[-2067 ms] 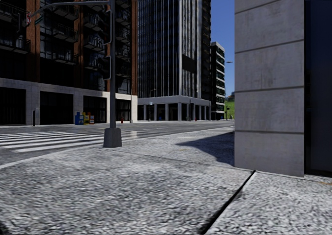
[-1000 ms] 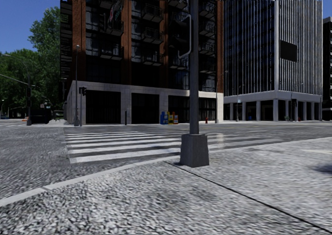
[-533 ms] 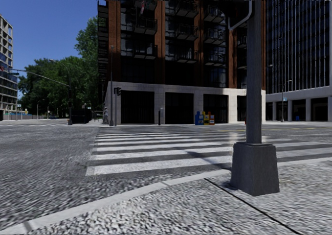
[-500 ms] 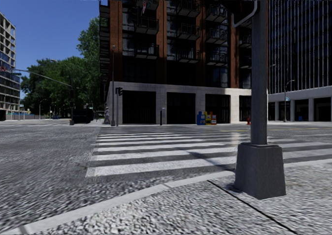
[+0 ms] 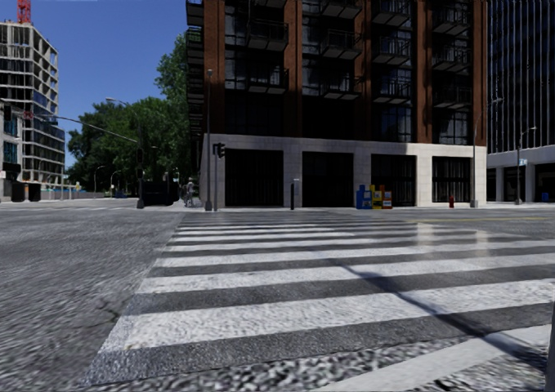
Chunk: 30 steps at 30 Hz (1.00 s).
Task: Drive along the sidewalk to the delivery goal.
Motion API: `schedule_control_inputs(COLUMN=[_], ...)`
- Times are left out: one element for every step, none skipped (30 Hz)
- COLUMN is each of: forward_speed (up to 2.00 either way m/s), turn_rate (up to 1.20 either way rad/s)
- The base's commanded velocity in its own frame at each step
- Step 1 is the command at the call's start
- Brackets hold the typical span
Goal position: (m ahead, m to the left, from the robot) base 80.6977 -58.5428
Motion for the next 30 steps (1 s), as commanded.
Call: schedule_control_inputs(forward_speed=[1.75, 1.69, 1.67, 1.64, 1.64, 1.61, 1.59, 1.58, 1.57, 1.57, 1.57, 1.56, 1.56, 1.56, 1.56, 1.56, 1.56, 1.56, 1.56, 1.56, 1.56, 1.56, 1.56, 1.56, 1.56, 1.56, 1.56, 1.56, 1.56, 1.56], turn_rate=[0.0, 0.0, 0.0, 0.0, 0.0, 0.0, 0.0, 0.0, 0.0, 0.0, 0.0, 0.0, 0.0, 0.0, 0.0, 0.0, 0.0, 0.0, 0.0, 0.0, 0.0, 0.0, 0.0, 0.0, 0.0, 0.0, 0.0, 0.0, 0.0, 0.0])
